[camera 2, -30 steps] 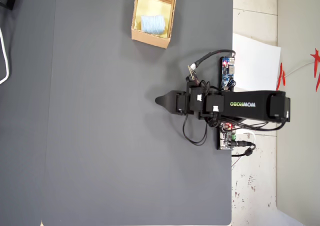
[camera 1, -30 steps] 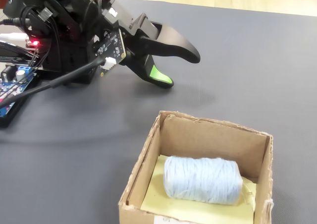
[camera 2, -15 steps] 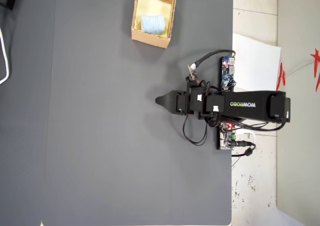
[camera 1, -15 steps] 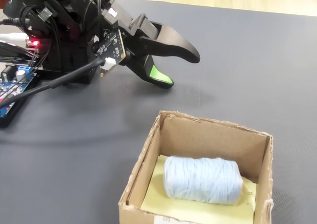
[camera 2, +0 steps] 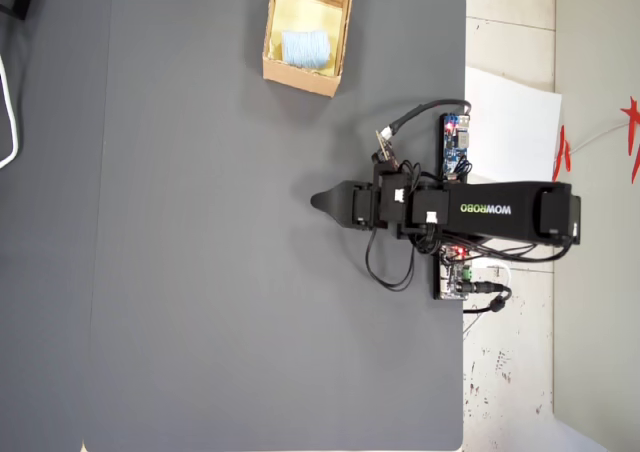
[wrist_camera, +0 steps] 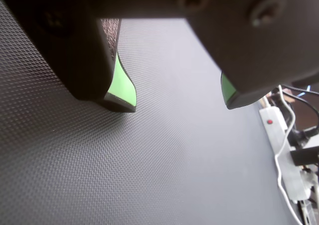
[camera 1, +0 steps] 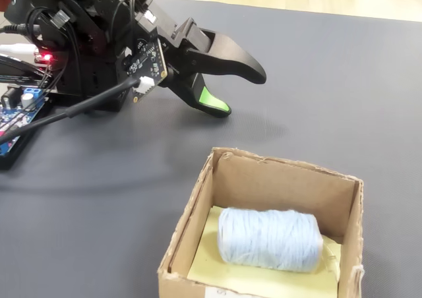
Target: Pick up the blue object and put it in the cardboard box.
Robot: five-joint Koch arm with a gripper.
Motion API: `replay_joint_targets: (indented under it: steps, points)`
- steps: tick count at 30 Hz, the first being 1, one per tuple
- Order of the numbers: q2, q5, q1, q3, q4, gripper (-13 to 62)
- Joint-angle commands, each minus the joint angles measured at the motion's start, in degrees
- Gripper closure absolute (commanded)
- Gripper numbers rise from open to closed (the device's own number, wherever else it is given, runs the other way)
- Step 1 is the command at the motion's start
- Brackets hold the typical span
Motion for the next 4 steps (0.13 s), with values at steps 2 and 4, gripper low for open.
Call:
replay_joint_targets:
  steps: [2, 4]
  points:
    - [5.0, 0.0, 0.0, 2.3, 6.5, 15.4]
    - [5.0, 0.1, 0.0, 2.3, 6.5, 15.4]
